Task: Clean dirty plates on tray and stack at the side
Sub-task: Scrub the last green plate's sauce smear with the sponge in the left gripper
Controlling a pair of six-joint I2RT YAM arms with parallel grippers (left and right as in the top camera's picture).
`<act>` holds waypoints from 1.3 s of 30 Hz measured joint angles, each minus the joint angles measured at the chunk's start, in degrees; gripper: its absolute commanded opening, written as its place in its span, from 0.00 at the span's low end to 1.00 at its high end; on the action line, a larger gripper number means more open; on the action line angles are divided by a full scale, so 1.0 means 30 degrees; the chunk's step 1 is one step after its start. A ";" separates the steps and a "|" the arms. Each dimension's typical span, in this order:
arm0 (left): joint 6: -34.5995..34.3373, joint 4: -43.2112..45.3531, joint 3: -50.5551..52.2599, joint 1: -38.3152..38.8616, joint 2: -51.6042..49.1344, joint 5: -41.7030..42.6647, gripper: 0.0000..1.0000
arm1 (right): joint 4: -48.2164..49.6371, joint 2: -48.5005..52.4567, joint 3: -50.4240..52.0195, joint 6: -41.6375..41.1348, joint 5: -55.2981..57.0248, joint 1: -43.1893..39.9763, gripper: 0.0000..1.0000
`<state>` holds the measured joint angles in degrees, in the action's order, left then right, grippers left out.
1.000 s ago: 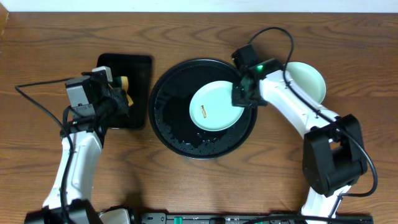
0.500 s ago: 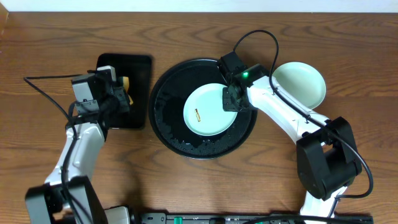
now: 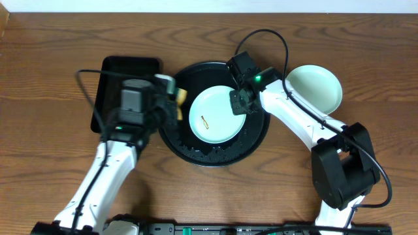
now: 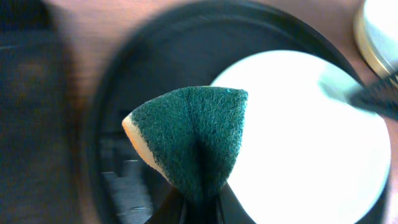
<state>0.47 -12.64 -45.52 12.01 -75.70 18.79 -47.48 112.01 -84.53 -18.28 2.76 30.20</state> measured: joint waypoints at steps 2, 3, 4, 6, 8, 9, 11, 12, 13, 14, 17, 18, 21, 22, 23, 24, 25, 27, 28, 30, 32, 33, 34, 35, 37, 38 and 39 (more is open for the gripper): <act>0.0000 -0.0015 0.0000 0.1005 -0.0401 0.0044 0.07 | 0.0131 0.0000 0.0000 0.0692 -0.0277 -0.0197 0.01; 0.0000 -0.0015 0.0000 0.1392 -0.0605 0.0051 0.07 | 0.0146 0.0000 0.0000 0.0896 -0.0357 -0.0306 0.01; 0.0000 -0.0044 0.0000 0.1763 -0.0816 0.0051 0.07 | 0.0138 0.0000 0.0007 0.1071 -0.0423 -0.0474 0.01; 0.0000 -0.0073 0.0000 0.2412 -0.1304 0.0044 0.08 | 0.0146 0.0000 0.0051 0.1348 -0.0641 -0.0787 0.01; 0.0000 0.0007 0.0000 0.2994 -0.1916 0.0044 0.08 | 0.0146 0.0000 0.0168 0.1508 -0.0896 -0.1115 0.01; 0.0000 0.0102 0.0000 0.3249 -0.2222 0.0044 0.07 | 0.0153 0.0000 0.0255 0.1581 -0.1020 -0.1260 0.01; 0.0000 0.0554 0.0000 0.3701 -0.2936 0.0044 0.07 | 0.0160 0.0000 0.0459 0.1668 -0.1122 -0.1392 0.01; 0.0000 0.0845 0.0000 0.3898 -0.3300 0.0044 0.08 | 0.0182 0.0000 0.0568 0.1712 -0.1137 -0.1399 0.01; 0.0007 0.1173 -0.0007 0.4102 -0.3708 0.0036 0.07 | 0.0211 0.0000 0.0692 0.1719 -0.1166 -0.1392 0.01; 0.0007 0.1523 -0.0015 0.4255 -0.4065 0.0051 0.08 | 0.0219 0.0000 0.0816 0.1727 -0.1217 -0.1384 0.01; -0.0117 0.2812 -0.0022 0.4619 -0.4991 0.0022 0.07 | 0.0233 0.0000 0.1202 0.1734 -0.1384 -0.1384 0.01; -0.0219 0.3198 -0.0029 0.4677 -0.5202 0.0022 0.07 | 0.0233 0.0000 0.1282 0.1741 -0.1428 -0.1384 0.01; -0.0583 0.3898 -0.0029 0.4692 -0.5493 0.0029 0.07 | 0.0219 0.0000 0.1370 0.1770 -0.1486 -0.1384 0.01; -0.0648 0.3971 -0.0029 0.4692 -0.5530 0.0022 0.08 | 0.0219 0.0000 0.1370 0.1770 -0.1494 -0.1384 0.01; -0.0721 0.3978 -0.0029 0.4692 -0.5544 0.0000 0.07 | 0.0226 0.0000 0.1370 0.1770 -0.1501 -0.1384 0.01; -0.0772 0.4000 -0.0029 0.4707 -0.5566 -0.0022 0.08 | 0.0233 0.0000 0.1370 0.1778 -0.1501 -0.1384 0.01; -0.0845 0.4036 -0.0029 0.4765 -0.5610 -0.0029 0.07 | 0.0233 0.0000 0.1377 0.1778 -0.1501 -0.1384 0.01; -0.1005 0.4146 -0.0029 0.4918 -0.5748 -0.0036 0.07 | 0.0240 0.0000 0.1377 0.1778 -0.1501 -0.1384 0.01; -0.1071 0.4211 -0.0029 0.5064 -0.5865 -0.0036 0.07 | 0.0240 0.0000 0.1377 0.1778 -0.1501 -0.1384 0.01; -0.1144 0.4218 -0.0029 0.5348 -0.6062 -0.0036 0.07 | 0.0248 0.0000 0.1377 0.1778 -0.1501 -0.1384 0.01; -0.1158 0.4226 -0.0029 0.5654 -0.6200 -0.0036 0.08 | 0.0284 0.0000 0.1377 0.1778 -0.1501 -0.1384 0.01; -0.1158 0.4218 -0.0029 0.5821 -0.6237 -0.0036 0.07 | 0.0291 0.0000 0.1377 0.1778 -0.1501 -0.1384 0.01; -0.1158 0.4226 -0.0029 0.5967 -0.6237 -0.0036 0.08 | 0.0299 0.0000 0.1377 0.1778 -0.1501 -0.1384 0.01; -0.1158 0.4226 -0.0029 0.6098 -0.6237 -0.0102 0.07 | 0.0306 0.0000 0.1377 0.1778 -0.1501 -0.1384 0.01; -0.1166 0.4233 -0.0029 0.6397 -0.6237 -0.0474 0.07 | 0.0306 0.0000 0.1377 0.1778 -0.1501 -0.1384 0.01; -0.1166 0.4226 -0.0029 0.6521 -0.6237 -0.0736 0.08 | 0.0306 0.0000 0.1377 0.1778 -0.1501 -0.1384 0.01; -0.1166 0.4233 -0.0029 0.6630 -0.6237 -0.0947 0.07 | 0.0306 0.0000 0.1377 0.1778 -0.1501 -0.1384 0.01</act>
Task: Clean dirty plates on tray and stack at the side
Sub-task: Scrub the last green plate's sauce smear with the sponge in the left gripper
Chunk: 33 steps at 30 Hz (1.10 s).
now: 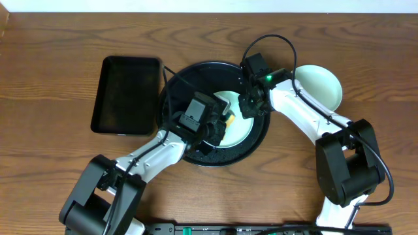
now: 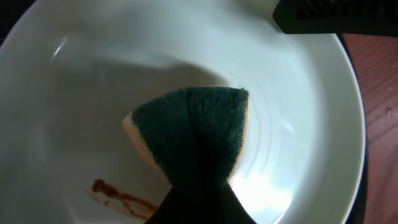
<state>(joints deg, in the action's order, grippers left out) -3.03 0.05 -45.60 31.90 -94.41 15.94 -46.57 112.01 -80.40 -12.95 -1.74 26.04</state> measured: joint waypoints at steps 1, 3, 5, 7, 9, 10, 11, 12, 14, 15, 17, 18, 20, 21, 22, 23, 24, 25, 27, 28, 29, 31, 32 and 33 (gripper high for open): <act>0.0000 0.0000 0.0000 0.0087 0.0000 -0.0175 0.08 | 0.0000 0.0000 0.0000 0.0000 0.0000 0.0000 0.01; -0.0015 0.0000 0.0000 0.0226 -0.0036 -0.0444 0.07 | 0.0007 0.0000 0.0000 0.0000 0.0000 0.0000 0.01; -0.0022 0.0007 0.0000 0.0299 -0.0153 -0.0597 0.07 | 0.0015 0.0000 0.0000 0.0000 0.0000 0.0000 0.01; -0.0044 0.0007 0.0000 0.0321 -0.0401 -0.0736 0.07 | 0.0015 0.0000 0.0000 0.0000 0.0000 0.0000 0.01; -0.0051 0.0087 0.0000 0.0335 -0.0721 -0.0801 0.08 | 0.0007 0.0000 0.0000 0.0007 0.0000 0.0000 0.01; -0.0051 0.0146 0.0000 0.0335 -0.0838 -0.0809 0.07 | 0.0000 0.0000 0.0007 0.0015 0.0000 0.0000 0.01; -0.0051 0.0197 0.0000 0.0335 -0.0918 -0.0809 0.08 | 0.0000 0.0000 0.0015 0.0015 0.0000 0.0000 0.01; -0.0051 0.0233 0.0000 0.0335 -0.0976 -0.0831 0.07 | 0.0000 0.0000 0.0044 0.0022 0.0000 0.0000 0.01; -0.0051 0.0284 0.0000 0.0335 -0.1042 -0.0954 0.07 | -0.0007 0.0000 0.0102 0.0029 0.0000 0.0000 0.01; -0.0051 0.0299 0.0000 0.0357 -0.1071 -0.1042 0.07 | -0.0007 0.0000 0.0117 0.0044 0.0000 0.0000 0.01; -0.0051 0.0357 0.0000 0.0437 -0.1086 -0.1311 0.07 | 0.0000 0.0000 0.0117 0.0066 0.0000 0.0000 0.01; -0.0051 0.0364 0.0000 0.0474 -0.1086 -0.1443 0.08 | 0.0000 0.0000 0.0117 0.0066 0.0000 0.0000 0.01; -0.0051 0.0379 0.0000 0.0525 -0.1086 -0.1588 0.08 | -0.0015 0.0000 0.0117 0.0073 0.0000 0.0000 0.01; -0.0051 0.0401 0.0000 0.0532 -0.1086 -0.1639 0.07 | -0.0022 0.0000 0.0117 0.0073 0.0000 0.0000 0.01; -0.0058 0.0437 -0.0007 0.0539 -0.1093 -0.1756 0.07 | -0.0022 0.0000 0.0117 0.0073 0.0000 0.0000 0.01; -0.0051 0.0481 0.0000 0.0546 -0.1093 -0.1938 0.07 | -0.0022 0.0000 0.0117 0.0073 0.0000 0.0000 0.01; -0.0051 0.0517 0.0000 0.0546 -0.1107 -0.2135 0.08 | -0.0029 0.0000 0.0117 0.0073 0.0000 0.0000 0.01; -0.0051 0.0576 0.0000 0.0554 -0.1107 -0.2470 0.07 | -0.0029 0.0000 0.0117 0.0073 0.0000 0.0000 0.01; -0.0051 0.0648 0.0000 0.0546 -0.1107 -0.3184 0.07 | -0.0036 0.0000 0.0117 0.0073 0.0000 0.0000 0.01; -0.0051 0.0648 0.0000 0.0546 -0.1115 -0.3555 0.08 | -0.0044 0.0000 0.0117 0.0073 0.0000 0.0000 0.01; -0.0051 0.0656 -0.0007 0.0546 -0.1122 -0.3883 0.07 | -0.0051 0.0000 0.0117 0.0073 0.0000 0.0000 0.01; -0.0051 0.0678 0.0000 0.0546 -0.1144 -0.4335 0.07 | -0.0051 0.0000 0.0117 0.0066 0.0000 0.0000 0.01; -0.0051 0.0714 0.0000 0.0546 -0.1158 -0.4517 0.07 | -0.0051 0.0000 0.0117 0.0073 0.0000 0.0000 0.01; -0.0044 0.0772 0.0000 0.0546 -0.1173 -0.4656 0.08 | -0.0058 0.0000 0.0117 0.0066 0.0000 0.0000 0.01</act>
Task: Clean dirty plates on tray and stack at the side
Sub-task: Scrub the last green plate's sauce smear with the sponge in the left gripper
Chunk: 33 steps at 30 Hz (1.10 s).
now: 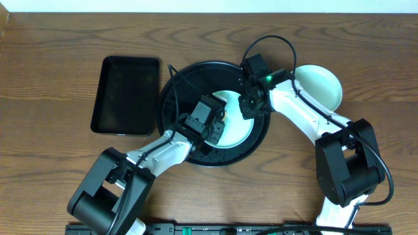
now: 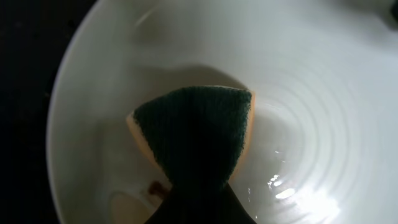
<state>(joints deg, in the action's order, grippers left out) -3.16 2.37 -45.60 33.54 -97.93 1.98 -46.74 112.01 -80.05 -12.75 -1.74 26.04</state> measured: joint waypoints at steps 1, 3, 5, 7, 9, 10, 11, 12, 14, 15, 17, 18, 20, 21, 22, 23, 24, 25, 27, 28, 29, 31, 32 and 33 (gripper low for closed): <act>0.0000 0.0073 0.0000 0.0000 -0.0015 -0.0160 0.07 | 0.0000 0.0000 0.0000 0.0000 0.0000 0.0000 0.01; 0.0000 0.0240 0.0000 0.0000 -0.0080 -0.0393 0.08 | 0.0000 0.0000 0.0000 0.0000 0.0000 0.0000 0.01; 0.0000 0.0342 0.0000 0.0000 -0.0109 -0.0546 0.08 | -0.0007 0.0000 0.0000 0.0007 0.0000 0.0000 0.01; 0.0000 0.0386 0.0000 0.0000 -0.0124 -0.0692 0.08 | -0.0022 0.0000 0.0000 0.0000 0.0000 0.0000 0.01; 0.0000 0.0408 0.0000 0.0000 -0.0138 -0.0780 0.08 | -0.0036 0.0000 0.0000 0.0000 0.0000 0.0000 0.01; 0.0007 0.0430 0.0000 0.0000 -0.0153 -0.0794 0.08 | -0.0036 0.0000 0.0000 0.0000 0.0000 0.0000 0.01; 0.0022 0.0430 0.0000 0.0000 -0.0153 -0.0794 0.08 | -0.0036 0.0000 0.0000 0.0000 0.0000 0.0000 0.01; 0.0058 0.0437 0.0000 0.0000 -0.0153 -0.0794 0.08 | -0.0036 0.0000 0.0000 0.0000 0.0000 0.0000 0.01; 0.0066 0.0452 0.0000 0.0000 -0.0175 -0.0801 0.08 | -0.0036 0.0000 0.0000 0.0000 0.0000 0.0000 0.01; 0.0066 0.0503 0.0000 0.0000 -0.0211 -0.0801 0.08 | -0.0044 0.0000 0.0000 0.0000 0.0000 0.0000 0.01; 0.0066 0.0656 0.0000 0.0000 -0.0335 -0.0809 0.08 | -0.0044 0.0000 0.0000 0.0000 0.0000 0.0000 0.01; 0.0066 0.0823 0.0000 0.0000 -0.0437 -0.0831 0.08 | -0.0044 0.0000 0.0000 0.0000 0.0007 0.0000 0.01; 0.0066 0.1290 -0.0007 -0.0007 -0.0663 -0.1064 0.08 | -0.0036 0.0000 0.0000 0.0000 0.0022 0.0000 0.01; 0.0066 0.1486 -0.0022 0.0000 -0.0736 -0.1260 0.08 | -0.0044 0.0000 0.0000 0.0000 0.0029 0.0000 0.01; 0.0066 0.1712 -0.0022 0.0000 -0.0823 -0.1537 0.08 | -0.0044 0.0000 0.0000 0.0000 0.0029 0.0000 0.01; 0.0073 0.1945 -0.0029 0.0000 -0.0918 -0.1923 0.07 | -0.0044 0.0000 0.0000 0.0000 0.0036 0.0000 0.01; 0.0066 0.2113 -0.0029 0.0000 -0.0984 -0.2186 0.08 | -0.0044 0.0000 0.0000 0.0000 0.0036 0.0000 0.01; 0.0080 0.2288 -0.0029 0.0000 -0.1049 -0.2477 0.08 | -0.0044 0.0000 0.0000 0.0000 0.0036 0.0000 0.01; 0.0073 0.2543 -0.0029 -0.0007 -0.1180 -0.2980 0.07 | -0.0051 0.0000 0.0000 0.0000 0.0036 0.0000 0.01; 0.0073 0.2616 -0.0029 -0.0007 -0.1209 -0.3133 0.08 | -0.0066 0.0000 0.0000 0.0000 0.0036 0.0000 0.01; 0.0073 0.2667 -0.0029 0.0000 -0.1239 -0.3242 0.07 | -0.0087 0.0000 0.0000 0.0000 0.0036 0.0000 0.01; 0.0073 0.2725 -0.0029 -0.0007 -0.1275 -0.3432 0.08 | -0.0117 0.0000 0.0000 0.0000 0.0029 0.0000 0.01; 0.0073 0.2732 -0.0029 -0.0007 -0.1282 -0.3497 0.08 | -0.0117 0.0000 0.0000 0.0000 0.0036 0.0000 0.01; 0.0073 0.2769 -0.0029 -0.0007 -0.1290 -0.3548 0.08 | -0.0117 0.0000 0.0000 0.0000 0.0029 0.0000 0.01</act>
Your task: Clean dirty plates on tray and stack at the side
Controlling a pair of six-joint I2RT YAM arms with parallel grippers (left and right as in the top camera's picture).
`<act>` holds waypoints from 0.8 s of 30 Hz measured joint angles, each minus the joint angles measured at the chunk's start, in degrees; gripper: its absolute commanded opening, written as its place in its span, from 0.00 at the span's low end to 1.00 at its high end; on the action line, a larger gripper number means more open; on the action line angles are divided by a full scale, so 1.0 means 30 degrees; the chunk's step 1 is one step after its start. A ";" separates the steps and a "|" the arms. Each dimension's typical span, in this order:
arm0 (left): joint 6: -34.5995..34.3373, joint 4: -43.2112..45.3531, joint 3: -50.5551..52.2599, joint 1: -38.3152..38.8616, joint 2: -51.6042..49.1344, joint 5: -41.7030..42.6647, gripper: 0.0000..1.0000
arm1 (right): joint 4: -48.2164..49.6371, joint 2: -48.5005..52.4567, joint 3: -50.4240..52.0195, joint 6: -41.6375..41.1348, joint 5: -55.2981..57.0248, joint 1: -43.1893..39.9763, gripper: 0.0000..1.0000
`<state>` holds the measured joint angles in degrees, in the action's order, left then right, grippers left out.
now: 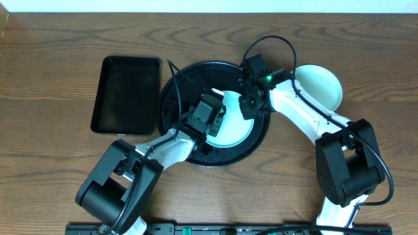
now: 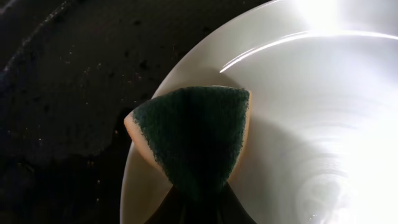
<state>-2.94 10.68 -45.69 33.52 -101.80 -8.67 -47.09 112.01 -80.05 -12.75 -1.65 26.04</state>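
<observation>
A pale green plate (image 1: 234, 124) lies in the round black tray (image 1: 189, 91). My left gripper (image 1: 210, 126) is shut on a folded sponge (image 2: 191, 134), green scouring side up and yellow foam at its edges. The sponge sits at the plate's (image 2: 311, 124) left rim. No brown stain shows on the visible part of the plate in the left wrist view. My right gripper (image 1: 249, 104) is at the plate's far right rim, seemingly pinching it; its fingertips are hard to make out. A second pale green plate (image 1: 320, 85) rests on the table at the right.
A rectangular black tray (image 1: 125, 94) lies on the wooden table (image 1: 52, 163) to the left of the round tray. Black cables loop over the round tray's rim (image 2: 56, 93) and above the right arm.
The sponge has shifted from the plate's inner area to its left rim over the black tray. The brown stain seen beside the sponge is out of sight. The right gripper has not moved.
At first the left gripper held the sponge over the tray's left edge, and the plate carried a brown streak. Then the sponge was over the plate beside the streak, then right at it. Now it is at the left rim with no streak visible.
</observation>
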 measured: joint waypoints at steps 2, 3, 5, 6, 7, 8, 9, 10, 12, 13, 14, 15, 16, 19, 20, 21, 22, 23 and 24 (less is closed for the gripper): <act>0.0007 0.0102 0.0000 -0.0036 -0.0022 -0.0124 0.07 | 0.0000 0.0000 0.0000 0.0000 0.0000 0.0000 0.01; 0.0000 0.0204 0.0007 -0.0080 -0.0036 -0.0189 0.08 | 0.0000 0.0000 0.0000 0.0000 0.0000 0.0000 0.01; 0.0007 0.0495 0.0007 -0.0211 -0.0109 -0.0233 0.08 | -0.0007 0.0000 0.0000 0.0000 0.0000 0.0000 0.01; 0.0007 0.0743 0.0007 -0.0299 -0.0168 -0.0240 0.08 | -0.0022 0.0000 0.0000 0.0000 0.0000 0.0000 0.01; 0.0007 0.1107 0.0022 -0.0408 -0.0262 -0.0240 0.08 | -0.0044 0.0000 0.0000 0.0000 0.0000 0.0000 0.01; 0.0007 0.1508 0.0036 -0.0510 -0.0335 -0.0240 0.08 | -0.0073 0.0000 0.0000 0.0000 -0.0007 0.0000 0.01; 0.0015 0.2004 0.0058 -0.0597 -0.0401 -0.0240 0.08 | -0.0080 0.0000 0.0000 0.0000 -0.0015 0.0000 0.01; 0.0022 0.2710 0.0087 -0.0707 -0.0466 -0.0248 0.08 | -0.0080 0.0000 0.0000 0.0000 -0.0022 0.0000 0.01; 0.0051 0.4830 0.0160 -0.0954 -0.0634 -0.0255 0.08 | -0.0087 0.0000 0.0000 0.0000 -0.0029 0.0000 0.01; 0.0058 0.6054 0.0182 -0.1093 -0.0663 -0.0262 0.08 | -0.0095 0.0000 0.0000 0.0000 -0.0029 0.0000 0.01; 0.0058 0.7242 0.0211 -0.1239 -0.0670 -0.0270 0.08 | -0.0117 0.0000 0.0000 0.0000 -0.0029 0.0000 0.01; 0.0066 0.8357 0.0211 -0.1362 -0.0641 -0.0299 0.08 | -0.0146 0.0000 0.0000 0.0000 -0.0029 0.0000 0.01; 0.0066 0.9398 0.0204 -0.1501 -0.0583 -0.0321 0.08 | -0.0146 0.0000 0.0000 0.0000 -0.0029 0.0000 0.01; 0.0066 1.1351 0.0189 -0.1974 0.0095 -0.0386 0.08 | -0.0182 0.0000 0.0000 0.0000 -0.0036 0.0000 0.01; 0.0058 1.1417 0.0189 -0.2193 0.0590 -0.0386 0.08 | -0.0197 0.0000 0.0000 0.0000 -0.0036 0.0000 0.01; 0.0000 1.1183 0.0182 -0.2521 0.1399 -0.0386 0.08 | -0.0211 0.0000 0.0000 0.0000 -0.0036 0.0000 0.01; -0.0102 1.0834 0.0168 -0.2790 0.2047 -0.0386 0.08 | -0.0204 0.0000 0.0000 0.0000 -0.0036 0.0000 0.01; -0.0255 1.0134 0.0117 -0.3147 0.2885 -0.0386 0.08 | -0.0182 0.0000 0.0000 0.0000 -0.0036 0.0000 0.01; -0.0546 0.9122 0.0022 -0.3570 0.3803 -0.0372 0.08 | -0.0124 0.0000 0.0000 0.0007 -0.0036 0.0000 0.01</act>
<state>-4.58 38.04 -45.63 22.81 -90.39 -9.78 -47.46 112.01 -80.05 -12.73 -1.76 26.04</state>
